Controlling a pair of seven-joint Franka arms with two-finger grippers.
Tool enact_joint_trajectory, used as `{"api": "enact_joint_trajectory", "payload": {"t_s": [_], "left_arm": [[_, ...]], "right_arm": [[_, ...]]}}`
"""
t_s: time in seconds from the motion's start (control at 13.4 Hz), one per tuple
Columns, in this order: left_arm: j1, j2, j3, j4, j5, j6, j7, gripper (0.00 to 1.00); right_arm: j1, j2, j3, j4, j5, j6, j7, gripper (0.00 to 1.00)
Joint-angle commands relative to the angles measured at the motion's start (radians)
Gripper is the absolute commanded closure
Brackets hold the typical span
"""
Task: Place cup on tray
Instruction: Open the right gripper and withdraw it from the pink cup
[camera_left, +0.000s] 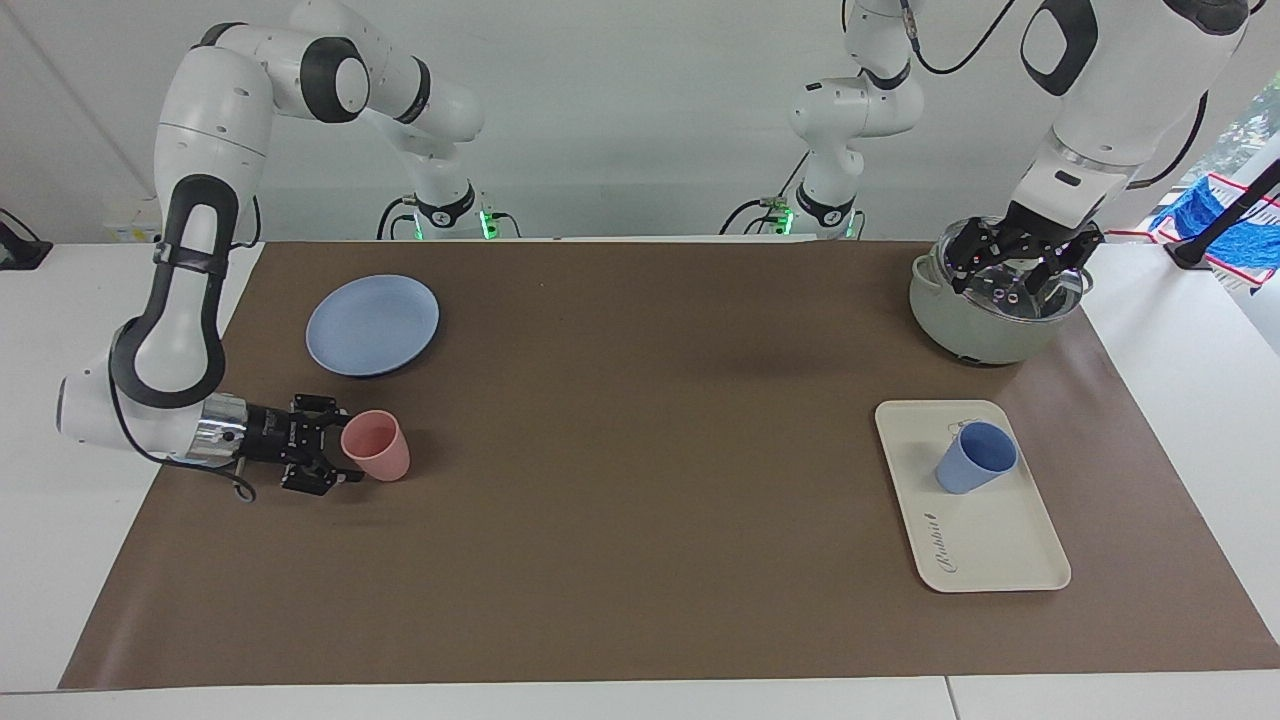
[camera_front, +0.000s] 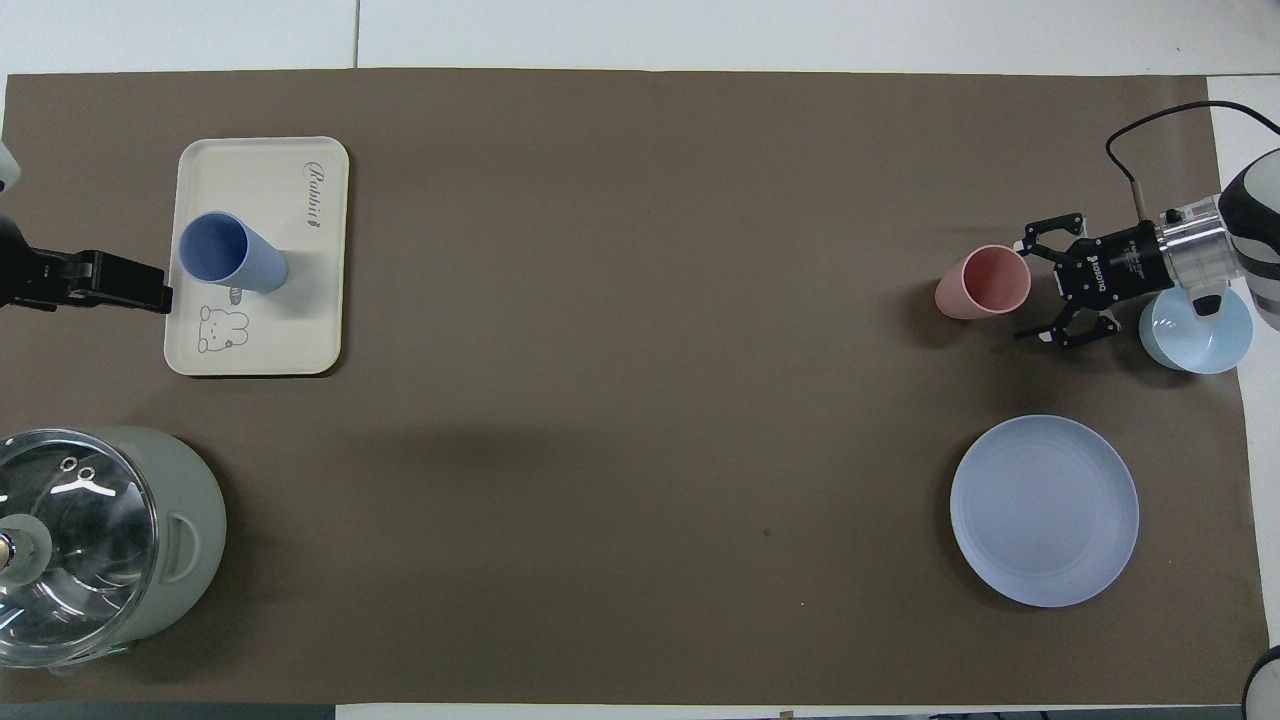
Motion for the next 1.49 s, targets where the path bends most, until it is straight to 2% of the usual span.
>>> {"api": "enact_joint_trajectory", "payload": {"t_s": [0.0, 0.3, 0.52, 0.67, 0.97, 1.04, 1.19, 1.27, 1.42], "left_arm": [[0.004, -0.016, 0.003, -0.019, -0.016, -0.011, 0.016, 0.0], [0.002, -0.021, 0.002, -0.018, -0.016, -0.011, 0.014, 0.0], [0.002, -0.025, 0.002, -0.018, -0.016, -0.013, 0.014, 0.0], [0.002, -0.025, 0.002, -0.018, -0.016, -0.014, 0.014, 0.0], [0.004, -0.025, 0.003, -0.018, -0.016, -0.013, 0.013, 0.0], [0.005, -0.025, 0.003, -0.018, -0.016, -0.017, 0.013, 0.0], [0.013, -0.025, 0.005, -0.018, -0.016, -0.019, 0.013, 0.0], [0.014, -0.025, 0.005, -0.018, -0.016, -0.019, 0.013, 0.0], [0.016, -0.025, 0.006, -0.018, -0.016, -0.019, 0.014, 0.0]], "right_arm": [[-0.027, -0.051, 0.012, 0.027, -0.104, -0.046, -0.023, 0.0], [-0.013, -0.103, 0.021, 0.106, -0.17, -0.159, -0.023, 0.0], [0.002, -0.166, 0.085, 0.121, -0.207, -0.196, -0.025, 0.0], [0.085, -0.224, 0.095, 0.121, -0.283, -0.238, -0.025, 0.0], [0.211, -0.339, 0.099, 0.115, -0.296, -0.256, -0.025, 0.0], [0.242, -0.354, 0.101, 0.116, -0.337, -0.255, -0.043, 0.0], [0.276, -0.4, 0.101, 0.106, -0.435, -0.253, -0.173, 0.0], [0.277, -0.419, 0.101, 0.106, -0.463, -0.253, -0.284, 0.0], [0.274, -0.466, 0.101, 0.098, -0.539, -0.258, -0.389, 0.0]]}}
